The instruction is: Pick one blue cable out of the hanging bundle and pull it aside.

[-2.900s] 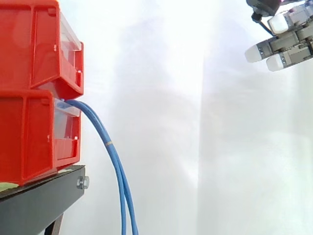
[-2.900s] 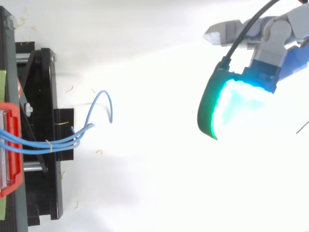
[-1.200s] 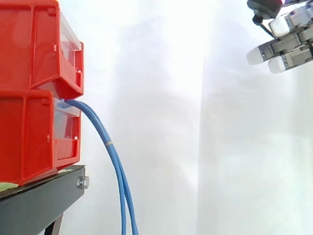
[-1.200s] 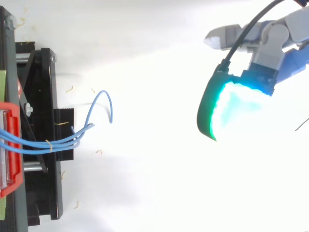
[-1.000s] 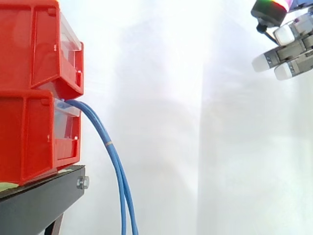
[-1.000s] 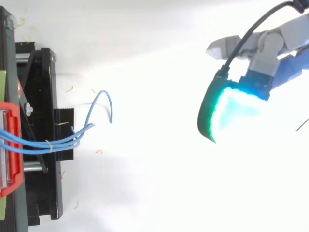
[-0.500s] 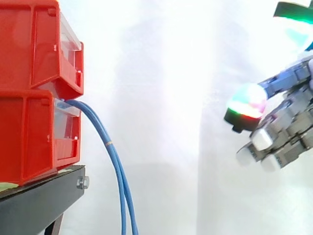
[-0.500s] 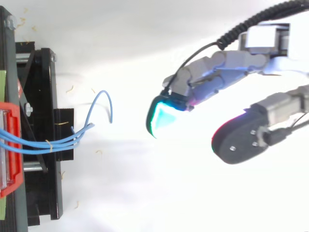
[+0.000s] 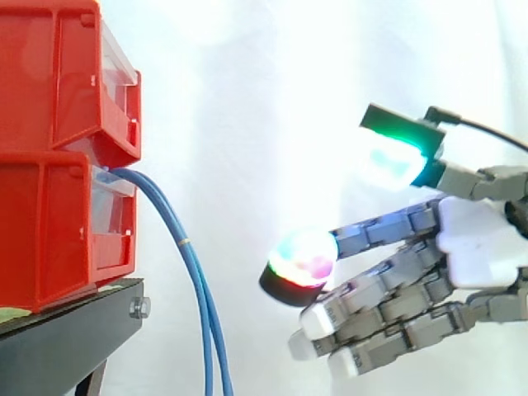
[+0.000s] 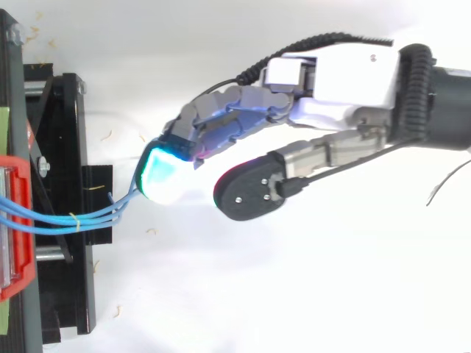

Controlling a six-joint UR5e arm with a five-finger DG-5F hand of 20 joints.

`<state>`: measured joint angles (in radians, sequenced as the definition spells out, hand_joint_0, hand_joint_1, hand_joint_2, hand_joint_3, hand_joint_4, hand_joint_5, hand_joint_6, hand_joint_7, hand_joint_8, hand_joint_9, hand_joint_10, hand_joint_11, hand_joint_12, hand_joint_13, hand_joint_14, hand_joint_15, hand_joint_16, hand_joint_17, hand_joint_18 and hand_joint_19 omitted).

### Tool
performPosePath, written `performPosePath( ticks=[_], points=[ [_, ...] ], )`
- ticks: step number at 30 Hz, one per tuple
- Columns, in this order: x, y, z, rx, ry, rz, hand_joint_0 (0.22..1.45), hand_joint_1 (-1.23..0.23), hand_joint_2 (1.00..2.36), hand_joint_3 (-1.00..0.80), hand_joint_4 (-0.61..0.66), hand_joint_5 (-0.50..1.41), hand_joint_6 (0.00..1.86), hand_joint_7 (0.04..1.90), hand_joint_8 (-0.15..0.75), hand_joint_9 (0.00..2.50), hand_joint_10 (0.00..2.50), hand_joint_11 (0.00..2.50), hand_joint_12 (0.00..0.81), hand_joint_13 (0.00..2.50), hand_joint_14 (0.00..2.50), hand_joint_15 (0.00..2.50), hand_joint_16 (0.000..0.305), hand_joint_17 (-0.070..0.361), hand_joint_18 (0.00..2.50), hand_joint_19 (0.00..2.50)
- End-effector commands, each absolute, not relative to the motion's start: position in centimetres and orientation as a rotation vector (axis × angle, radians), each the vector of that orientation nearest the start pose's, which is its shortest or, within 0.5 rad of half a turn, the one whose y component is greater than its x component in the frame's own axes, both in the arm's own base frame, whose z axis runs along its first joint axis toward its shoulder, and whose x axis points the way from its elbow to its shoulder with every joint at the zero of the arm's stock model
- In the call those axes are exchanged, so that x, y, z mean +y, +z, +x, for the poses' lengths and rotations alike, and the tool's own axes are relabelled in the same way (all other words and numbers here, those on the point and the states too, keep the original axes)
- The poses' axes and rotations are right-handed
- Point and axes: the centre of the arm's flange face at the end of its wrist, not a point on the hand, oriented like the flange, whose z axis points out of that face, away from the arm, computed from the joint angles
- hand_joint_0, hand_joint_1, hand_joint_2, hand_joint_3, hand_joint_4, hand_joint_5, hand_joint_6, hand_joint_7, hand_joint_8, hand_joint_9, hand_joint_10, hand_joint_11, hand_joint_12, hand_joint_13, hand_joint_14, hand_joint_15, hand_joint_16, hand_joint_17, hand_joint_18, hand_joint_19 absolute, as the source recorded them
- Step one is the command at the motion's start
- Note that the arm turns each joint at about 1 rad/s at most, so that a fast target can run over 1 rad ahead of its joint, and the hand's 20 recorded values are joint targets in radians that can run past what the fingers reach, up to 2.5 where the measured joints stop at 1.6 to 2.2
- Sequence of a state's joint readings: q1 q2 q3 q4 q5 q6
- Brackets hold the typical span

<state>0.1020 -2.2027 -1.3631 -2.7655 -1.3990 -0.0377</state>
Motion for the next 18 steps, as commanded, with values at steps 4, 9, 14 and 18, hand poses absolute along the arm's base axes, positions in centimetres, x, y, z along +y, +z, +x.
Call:
performPosePath(
  ticks=[4,9,14,18],
  points=[
    [-7.5,21.1,73.8,1.182,1.098,1.246,0.51,-0.51,1.00,-0.46,0.28,-0.20,0.50,0.79,0.343,0.55,0.01,0.22,0.394,0.22,0.00,0.12,0.065,0.146,0.23,0.21],
    [-7.6,18.0,75.0,1.184,1.070,1.270,0.51,-0.51,1.00,-0.46,0.28,-0.20,0.50,0.79,0.342,0.55,0.01,0.23,0.394,0.22,0.00,0.11,0.065,0.146,0.23,0.21],
    [-8.1,15.4,75.4,1.142,1.032,1.287,0.51,-0.51,1.00,-0.46,0.29,-0.20,0.50,0.79,0.341,0.55,0.01,0.23,0.394,0.22,0.00,0.12,0.065,0.146,0.23,0.21],
    [-8.3,14.3,75.6,1.117,1.006,1.282,0.51,-0.51,1.00,-0.46,0.29,-0.20,0.50,0.79,0.343,0.55,0.01,0.22,0.394,0.22,0.00,0.11,0.065,0.146,0.23,0.21]
  ],
)
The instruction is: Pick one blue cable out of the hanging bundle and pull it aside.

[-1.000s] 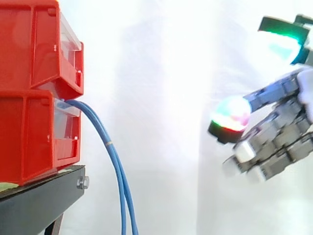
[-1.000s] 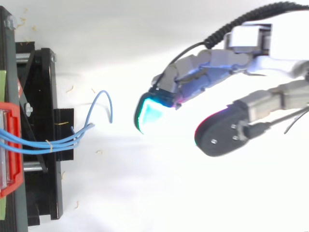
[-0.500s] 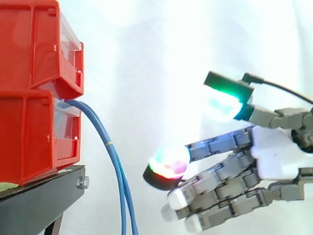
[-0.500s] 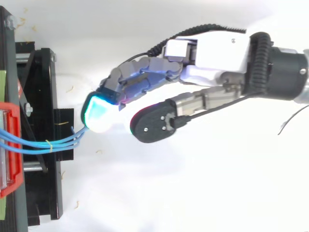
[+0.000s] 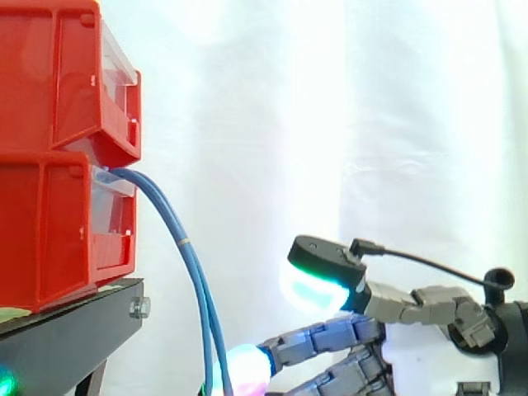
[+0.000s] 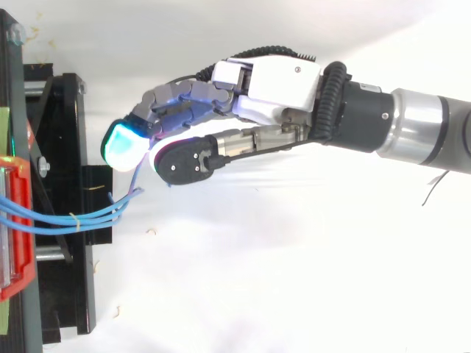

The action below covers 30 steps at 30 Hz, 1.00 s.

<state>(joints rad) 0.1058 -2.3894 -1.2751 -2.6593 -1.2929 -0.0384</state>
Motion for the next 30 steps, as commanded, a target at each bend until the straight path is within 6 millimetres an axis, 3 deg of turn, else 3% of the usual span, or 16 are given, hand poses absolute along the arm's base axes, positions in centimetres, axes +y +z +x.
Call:
performPosePath(
  ticks=[1,5,10,17,24,30],
  points=[
    [-8.3,14.3,75.6,1.117,1.006,1.282,0.51,-0.51,1.00,-0.46,0.29,-0.20,0.50,0.79,0.342,0.56,0.01,0.23,0.394,0.22,0.00,0.12,0.065,0.146,0.23,0.21],
    [-7.6,12.4,76.5,1.106,1.009,1.245,0.51,-0.51,1.00,-0.46,0.29,-0.20,0.50,0.79,0.343,0.56,0.01,0.24,0.394,0.22,0.00,0.12,0.065,0.146,0.23,0.21],
    [-6.7,14.2,78.6,1.078,1.055,1.208,0.51,-0.51,1.00,-0.46,0.30,-0.20,0.50,0.79,0.345,0.57,0.01,0.23,0.394,0.24,0.00,0.13,0.065,0.146,0.24,0.21],
    [-3.5,16.0,79.8,1.152,1.115,1.156,0.50,-0.51,1.00,-0.47,0.32,-0.18,0.50,0.82,0.354,0.61,0.01,0.26,0.399,0.28,0.00,0.14,0.065,0.146,0.26,0.23],
    [-0.8,16.1,80.0,1.184,1.130,1.122,0.50,-0.51,1.00,-0.47,0.35,-0.17,0.50,0.85,0.356,0.65,0.01,0.29,0.400,0.31,0.00,0.15,0.065,0.145,0.31,0.23],
    [-0.6,16.3,80.0,1.180,1.137,1.124,0.50,-0.51,1.00,-0.47,0.38,-0.15,0.50,0.90,0.359,0.69,0.01,0.29,0.397,0.35,0.00,0.17,0.064,0.144,0.36,0.25]
  ],
)
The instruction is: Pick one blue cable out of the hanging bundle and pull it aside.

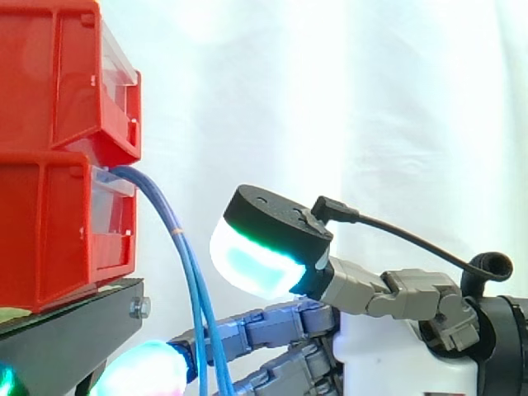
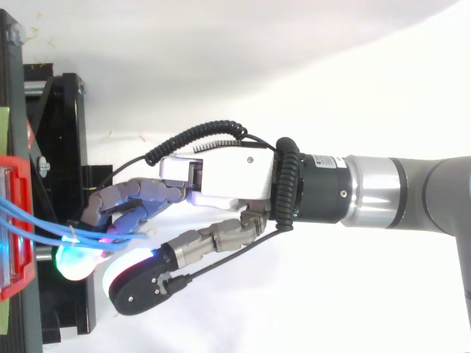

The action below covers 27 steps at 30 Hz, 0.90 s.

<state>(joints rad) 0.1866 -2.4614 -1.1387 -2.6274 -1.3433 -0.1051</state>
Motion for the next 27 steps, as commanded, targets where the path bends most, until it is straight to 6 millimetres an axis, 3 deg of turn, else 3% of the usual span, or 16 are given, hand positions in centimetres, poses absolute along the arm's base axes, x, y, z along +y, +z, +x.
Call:
performPosePath(
  ticks=[1,7,12,17,27],
  points=[
    [-0.6,16.3,80.0,1.179,1.140,1.127,0.50,-0.51,1.00,-0.47,0.38,-0.15,0.50,0.91,0.359,0.69,0.01,0.30,0.397,0.36,0.00,0.17,0.064,0.144,0.36,0.25],
    [-0.6,16.4,80.1,1.163,1.165,1.148,0.52,-0.51,1.00,-0.46,0.39,-0.13,0.50,0.98,0.366,0.75,0.01,0.32,0.394,0.42,0.01,0.20,0.063,0.141,0.41,0.27],
    [-0.9,17.9,80.7,1.145,1.183,1.160,0.53,-0.51,1.00,-0.46,0.37,-0.12,0.50,1.05,0.368,0.78,0.01,0.34,0.390,0.45,0.01,0.21,0.061,0.138,0.45,0.28],
    [-1.1,19.2,81.1,1.171,1.164,1.181,0.54,-0.51,1.00,-0.45,0.34,-0.11,0.50,1.13,0.365,0.79,0.01,0.35,0.389,0.48,0.01,0.22,0.061,0.137,0.47,0.29],
    [-0.9,19.9,81.3,1.172,1.167,1.193,0.57,-0.57,1.01,-0.39,0.24,-0.09,0.50,1.31,0.357,0.80,0.01,0.37,0.380,0.50,0.01,0.24,0.059,0.132,0.49,0.30]
  ],
)
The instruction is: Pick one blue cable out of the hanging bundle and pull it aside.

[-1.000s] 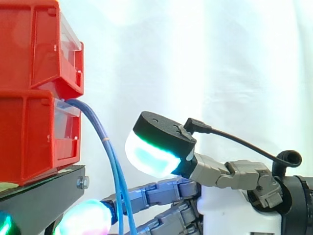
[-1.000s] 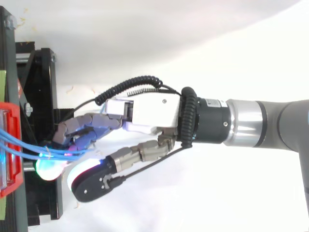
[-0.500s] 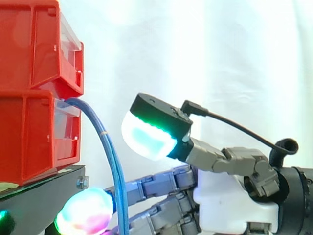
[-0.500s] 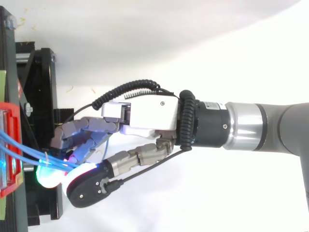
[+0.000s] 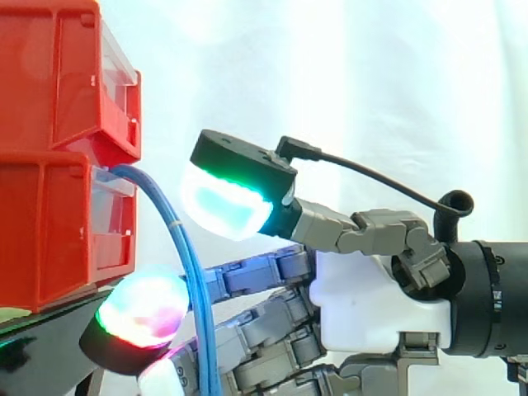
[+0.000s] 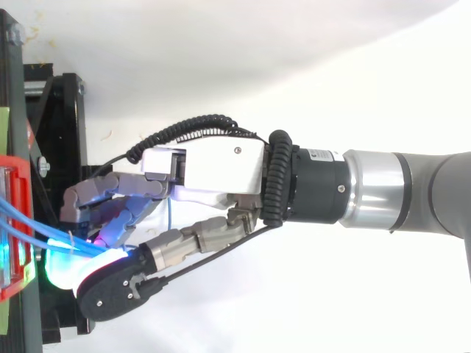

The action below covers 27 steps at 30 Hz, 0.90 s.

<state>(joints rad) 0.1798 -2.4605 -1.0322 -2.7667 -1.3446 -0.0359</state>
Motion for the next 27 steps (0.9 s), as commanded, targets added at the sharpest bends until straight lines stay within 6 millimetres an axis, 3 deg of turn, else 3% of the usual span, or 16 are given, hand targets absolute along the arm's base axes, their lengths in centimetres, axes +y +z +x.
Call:
performPosePath(
  ticks=[1,10,19,27],
  points=[
    [-1.0,19.9,81.3,1.174,1.167,1.193,0.57,-0.57,1.01,-0.38,0.24,-0.09,0.50,1.32,0.358,0.80,0.01,0.36,0.380,0.50,0.01,0.24,0.059,0.132,0.49,0.30],
    [-1.3,21.4,81.1,1.164,1.167,1.192,0.58,-0.61,1.01,-0.36,0.22,-0.12,0.60,1.23,0.353,0.80,0.01,0.40,0.377,0.52,0.01,0.25,0.058,0.130,0.51,0.30],
    [-2.1,21.3,81.0,1.163,1.156,1.200,0.54,-0.58,1.01,-0.43,0.25,-0.12,0.59,1.20,0.363,0.81,0.01,0.40,0.389,0.54,0.01,0.27,0.059,0.134,0.53,0.32],
    [-4.0,21.0,80.7,1.166,1.124,1.225,0.54,-0.57,1.01,-0.42,0.25,-0.12,0.58,1.23,0.365,0.82,0.01,0.41,0.387,0.54,0.01,0.27,0.059,0.133,0.54,0.32]
  ],
)
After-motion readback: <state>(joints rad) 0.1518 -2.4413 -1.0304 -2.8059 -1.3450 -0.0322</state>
